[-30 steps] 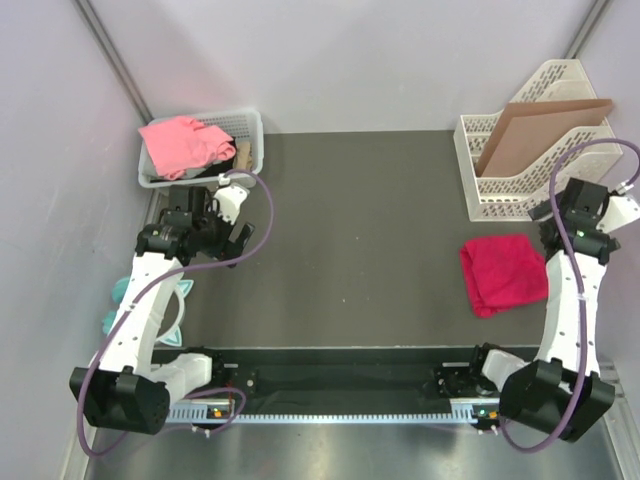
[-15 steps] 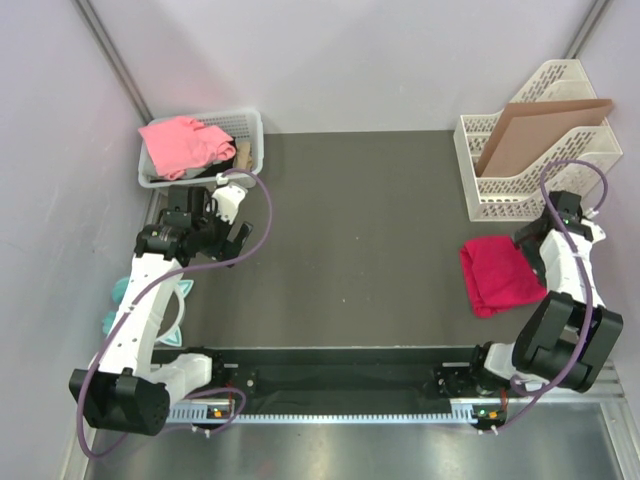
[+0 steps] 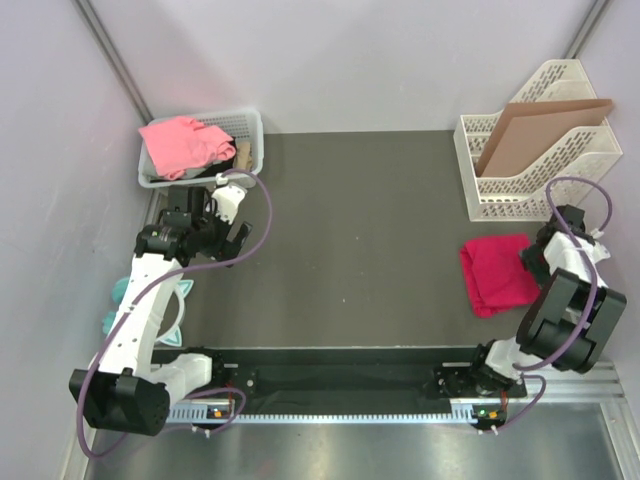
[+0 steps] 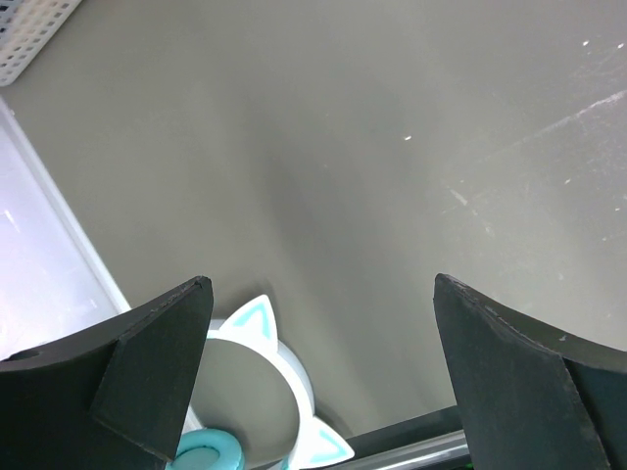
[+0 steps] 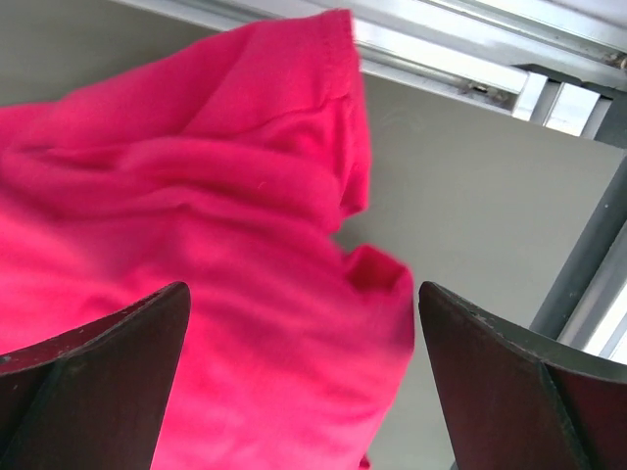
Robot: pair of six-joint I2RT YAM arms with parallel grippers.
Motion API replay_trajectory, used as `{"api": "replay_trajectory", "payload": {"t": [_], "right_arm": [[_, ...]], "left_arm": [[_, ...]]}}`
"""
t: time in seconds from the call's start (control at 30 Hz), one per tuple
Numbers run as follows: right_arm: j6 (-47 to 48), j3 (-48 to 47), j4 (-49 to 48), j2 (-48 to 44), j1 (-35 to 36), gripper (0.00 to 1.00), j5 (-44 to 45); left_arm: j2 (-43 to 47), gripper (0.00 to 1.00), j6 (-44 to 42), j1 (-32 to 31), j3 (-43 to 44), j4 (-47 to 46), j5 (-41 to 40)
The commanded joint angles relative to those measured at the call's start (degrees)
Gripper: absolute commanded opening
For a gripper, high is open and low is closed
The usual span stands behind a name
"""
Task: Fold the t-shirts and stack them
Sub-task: Smooth out wrinkles on the folded tshirt
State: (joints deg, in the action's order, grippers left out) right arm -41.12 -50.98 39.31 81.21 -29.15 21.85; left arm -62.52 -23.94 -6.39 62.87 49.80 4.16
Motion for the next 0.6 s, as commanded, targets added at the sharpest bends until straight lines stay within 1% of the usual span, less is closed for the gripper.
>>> {"api": "replay_trajectory", "payload": {"t": [0.0, 0.13, 0.3, 0.37, 0.43, 0.57], "right_arm": [[0.25, 1.32, -3.89, 2.90, -1.44, 1.00, 3.46], [0.08, 1.85, -4.24, 4.75, -1.79, 1.00, 4.78], [-1.68, 1.24, -1.52, 3.26, -2.32, 1.00, 8.73], [-1.50, 1.50, -1.17, -0.07, -2.32, 1.00, 8.30], [-1.33, 1.67, -0.73, -3.75, -2.23, 1.00, 5.85], [-0.62, 0.54, 0.50, -8.69, -1.62, 1.00, 3.38]], "left_arm": [[1.52, 0.99, -1.19, 0.33, -0.82, -0.41, -1.88], [1.70, 0.99, -1.19, 0.68, -2.40, -0.76, -1.70], [1.79, 0.99, -1.37, 1.03, -2.93, -1.11, -1.27], [1.96, 0.99, -1.63, 1.21, -3.11, -1.28, -1.26], [1.97, 0.99, -1.72, 1.29, -3.37, -1.46, -1.18], [1.70, 0.99, -1.98, 1.38, -3.28, -1.55, -0.91]]}}
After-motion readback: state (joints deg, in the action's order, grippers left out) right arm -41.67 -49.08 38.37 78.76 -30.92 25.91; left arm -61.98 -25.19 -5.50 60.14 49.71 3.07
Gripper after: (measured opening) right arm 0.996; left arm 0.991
